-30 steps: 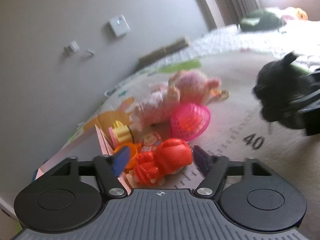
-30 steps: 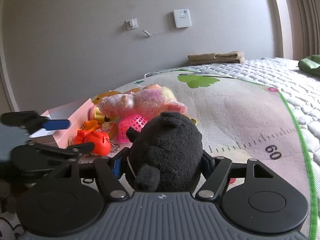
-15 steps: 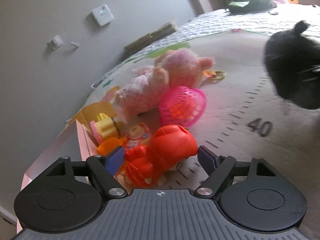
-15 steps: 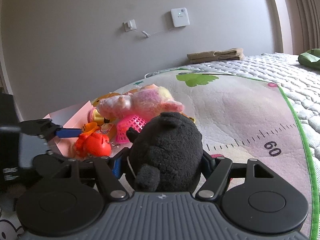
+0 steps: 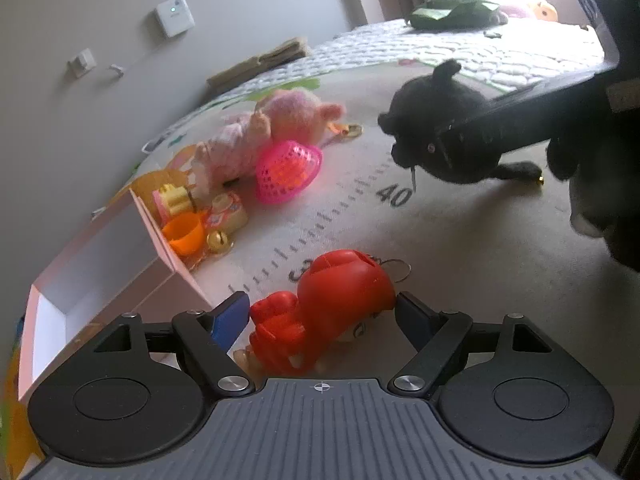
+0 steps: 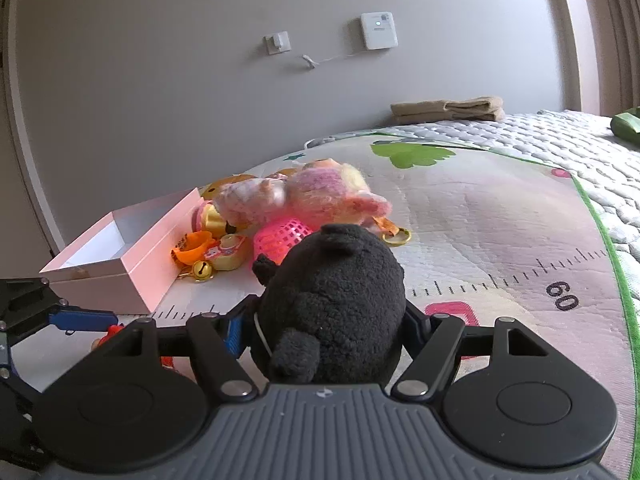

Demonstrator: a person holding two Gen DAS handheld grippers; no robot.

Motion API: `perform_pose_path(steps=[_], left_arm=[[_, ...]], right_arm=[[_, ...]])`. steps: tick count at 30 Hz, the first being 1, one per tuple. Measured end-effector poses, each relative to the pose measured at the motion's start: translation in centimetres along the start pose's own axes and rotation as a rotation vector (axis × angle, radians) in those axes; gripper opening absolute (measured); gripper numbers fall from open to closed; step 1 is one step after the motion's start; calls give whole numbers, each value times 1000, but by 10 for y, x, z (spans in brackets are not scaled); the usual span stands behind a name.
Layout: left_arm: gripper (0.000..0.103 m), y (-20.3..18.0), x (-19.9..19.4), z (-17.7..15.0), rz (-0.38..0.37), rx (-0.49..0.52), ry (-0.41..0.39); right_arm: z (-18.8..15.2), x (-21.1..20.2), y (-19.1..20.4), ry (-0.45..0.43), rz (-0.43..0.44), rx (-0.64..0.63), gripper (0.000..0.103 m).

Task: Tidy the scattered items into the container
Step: 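Lift the black plush mouse with the right gripper while left gripper lifts the red toy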

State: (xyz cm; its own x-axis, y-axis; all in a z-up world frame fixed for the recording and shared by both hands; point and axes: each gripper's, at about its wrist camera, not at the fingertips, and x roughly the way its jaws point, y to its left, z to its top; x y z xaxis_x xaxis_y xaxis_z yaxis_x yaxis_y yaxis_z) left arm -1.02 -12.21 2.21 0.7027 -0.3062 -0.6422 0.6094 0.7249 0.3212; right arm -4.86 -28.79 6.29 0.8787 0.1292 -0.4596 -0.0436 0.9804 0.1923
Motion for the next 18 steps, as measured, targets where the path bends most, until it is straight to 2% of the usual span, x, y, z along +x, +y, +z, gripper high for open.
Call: perform_pose_path(steps=[4,9,10,18], left_arm=[[94,3,9,2,7,-26,23],[92,6,16,-1,7,-46,31],[85,7,16,-2,5,-53,28],[85,26,-11,-20,15,-119,25]], right_arm=[[-1,-2,3,-1,6,-9,71],[-3,0,5,10,16,-10,71],[-4,0,6,16,17,-12,71],[-11,-2,31,63,47,-31,71]])
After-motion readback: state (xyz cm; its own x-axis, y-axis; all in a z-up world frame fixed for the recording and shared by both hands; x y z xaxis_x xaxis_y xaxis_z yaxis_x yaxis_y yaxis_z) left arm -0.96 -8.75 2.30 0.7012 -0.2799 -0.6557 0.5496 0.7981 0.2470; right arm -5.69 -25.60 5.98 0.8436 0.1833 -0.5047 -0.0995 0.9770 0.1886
